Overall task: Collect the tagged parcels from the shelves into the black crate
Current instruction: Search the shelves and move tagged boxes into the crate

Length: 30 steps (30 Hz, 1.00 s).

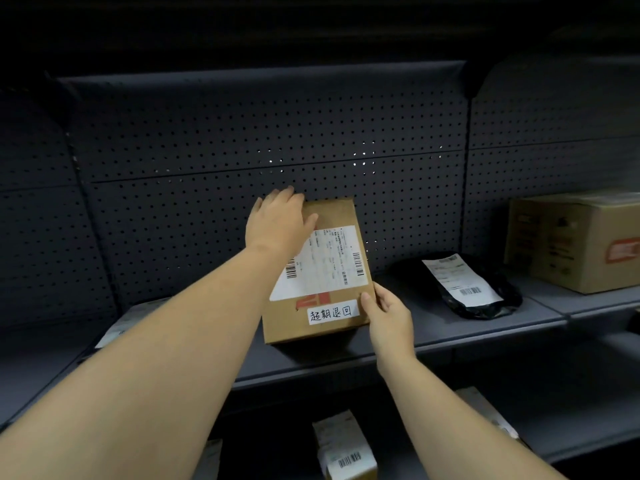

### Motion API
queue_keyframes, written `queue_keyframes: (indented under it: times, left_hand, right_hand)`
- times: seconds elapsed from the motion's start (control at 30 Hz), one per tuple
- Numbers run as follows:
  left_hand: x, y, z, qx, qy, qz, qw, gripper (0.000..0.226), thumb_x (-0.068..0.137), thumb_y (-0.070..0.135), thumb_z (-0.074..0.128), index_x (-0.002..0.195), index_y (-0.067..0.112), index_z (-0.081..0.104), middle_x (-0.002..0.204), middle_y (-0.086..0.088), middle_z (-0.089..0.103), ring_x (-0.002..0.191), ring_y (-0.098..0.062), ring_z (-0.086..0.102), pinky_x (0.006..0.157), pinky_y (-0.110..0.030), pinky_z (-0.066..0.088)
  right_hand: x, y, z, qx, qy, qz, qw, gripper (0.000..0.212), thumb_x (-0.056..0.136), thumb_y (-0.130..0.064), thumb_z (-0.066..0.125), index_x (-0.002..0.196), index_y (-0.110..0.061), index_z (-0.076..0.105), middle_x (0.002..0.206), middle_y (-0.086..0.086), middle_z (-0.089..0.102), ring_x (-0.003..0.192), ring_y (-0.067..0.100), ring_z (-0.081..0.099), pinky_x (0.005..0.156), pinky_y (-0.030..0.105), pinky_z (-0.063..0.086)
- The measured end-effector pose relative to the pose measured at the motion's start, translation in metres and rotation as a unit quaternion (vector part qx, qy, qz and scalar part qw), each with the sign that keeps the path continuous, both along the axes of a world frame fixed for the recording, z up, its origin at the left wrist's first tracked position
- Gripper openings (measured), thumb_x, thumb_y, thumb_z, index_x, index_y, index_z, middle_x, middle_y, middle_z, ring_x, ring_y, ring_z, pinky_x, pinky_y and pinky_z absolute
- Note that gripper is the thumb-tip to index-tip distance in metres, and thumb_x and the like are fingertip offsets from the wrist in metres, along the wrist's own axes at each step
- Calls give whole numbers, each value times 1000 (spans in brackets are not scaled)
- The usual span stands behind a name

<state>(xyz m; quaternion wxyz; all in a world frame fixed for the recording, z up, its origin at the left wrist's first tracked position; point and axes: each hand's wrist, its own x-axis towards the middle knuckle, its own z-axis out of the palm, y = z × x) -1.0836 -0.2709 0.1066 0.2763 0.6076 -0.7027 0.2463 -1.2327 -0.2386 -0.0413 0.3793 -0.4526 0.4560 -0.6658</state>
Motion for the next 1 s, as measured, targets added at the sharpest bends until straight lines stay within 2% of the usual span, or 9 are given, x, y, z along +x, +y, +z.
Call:
queue_keyframes:
  times: [0.2,0.3,0.4,0.47,0.57,0.67,0.77,0.93,1.0]
  left_hand:
    - [-4,-19,10,44,-16,27,999,48,96,46,33,130,18,50,131,-5,56,123,-27,48,112,-45,24]
    - [-1,-20,12,68,-4,35,997,47,97,46,31,128,17,53,124,-8,59,115,-29,53,106,-45,34]
    - [2,-17,12,49,21,18,998,45,97,44,31,121,16,57,116,-10,61,104,-29,57,96,-44,43]
    - [7,-13,12,36,30,18,999,45,97,43,30,119,16,58,114,-10,61,100,-30,59,93,-44,43]
    - [21,-6,11,23,48,32,998,44,98,44,29,119,16,57,113,-9,61,97,-30,59,86,-43,47]
    - [41,3,11,7,82,53,995,45,98,46,28,118,17,56,109,-9,62,92,-29,60,71,-37,48]
    - [65,16,9,-1,140,83,987,46,97,49,26,121,20,54,104,-7,64,84,-26,58,59,-31,39]
    - [101,44,-1,13,266,96,959,42,97,50,28,113,24,56,84,5,60,71,-16,54,54,-28,37]
    - [112,55,-6,19,334,81,939,38,96,48,30,106,24,59,80,8,58,68,-13,53,53,-28,37]
  right_hand:
    - [-2,-2,-1,-14,14,10,1000,28,92,-16,57,117,-24,66,103,-13,71,101,2,64,90,25,50]
    - [-4,-3,-1,-11,25,7,1000,28,92,-16,56,117,-25,66,103,-14,71,101,2,63,90,24,49]
    - [-4,-6,1,17,25,-12,999,30,92,-19,57,121,-22,62,112,-10,69,106,7,62,95,29,48]
    - [-1,-8,3,62,-15,-39,997,40,90,-27,61,128,-15,56,120,-4,63,110,13,58,95,30,45]
    - [9,-7,12,161,-93,-42,982,46,82,-43,67,111,-8,58,108,1,62,99,19,56,84,32,45]
    - [22,-4,25,202,-157,11,967,39,79,-49,68,88,-11,61,99,5,68,95,24,63,86,38,54]
    - [34,0,39,197,-185,33,962,35,82,-47,66,88,-13,62,95,3,71,93,23,65,81,38,54]
    - [52,5,56,145,-182,50,971,33,87,-47,57,89,-14,61,80,0,72,81,18,67,75,36,54]
    - [57,9,62,114,-180,65,975,26,89,-46,55,88,-21,59,71,-5,71,71,12,65,62,29,52]
